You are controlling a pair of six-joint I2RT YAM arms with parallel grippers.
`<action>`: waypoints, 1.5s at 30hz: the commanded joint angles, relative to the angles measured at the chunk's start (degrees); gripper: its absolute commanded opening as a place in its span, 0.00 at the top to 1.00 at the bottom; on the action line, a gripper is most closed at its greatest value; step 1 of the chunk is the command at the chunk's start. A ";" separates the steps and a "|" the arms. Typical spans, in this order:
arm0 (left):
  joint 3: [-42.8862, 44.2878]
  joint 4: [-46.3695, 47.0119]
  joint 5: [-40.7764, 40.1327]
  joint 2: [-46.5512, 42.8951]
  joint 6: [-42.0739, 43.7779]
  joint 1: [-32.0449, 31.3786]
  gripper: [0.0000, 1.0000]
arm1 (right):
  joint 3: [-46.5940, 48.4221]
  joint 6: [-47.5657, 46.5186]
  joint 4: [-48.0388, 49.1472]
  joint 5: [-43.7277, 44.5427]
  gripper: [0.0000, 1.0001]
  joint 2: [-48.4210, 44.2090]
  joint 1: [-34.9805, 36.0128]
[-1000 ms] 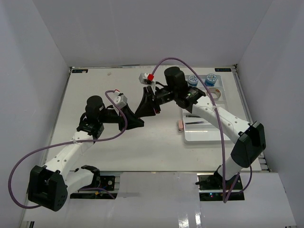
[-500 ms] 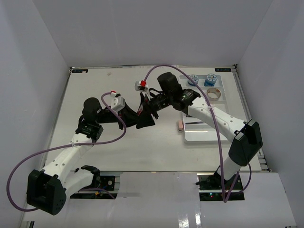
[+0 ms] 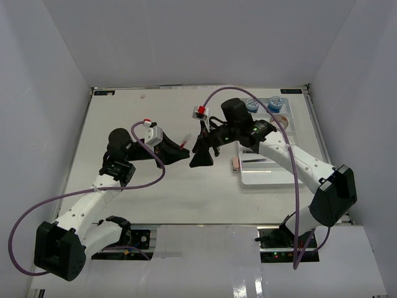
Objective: Sort the stationery into containers
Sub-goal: Close the pen cap on the pen.
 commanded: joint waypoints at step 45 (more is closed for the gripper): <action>4.33 0.36 -3.23 4.93 -8.54 -0.30 1.00 | -0.86 10.81 36.86 -5.48 0.51 -6.27 -5.46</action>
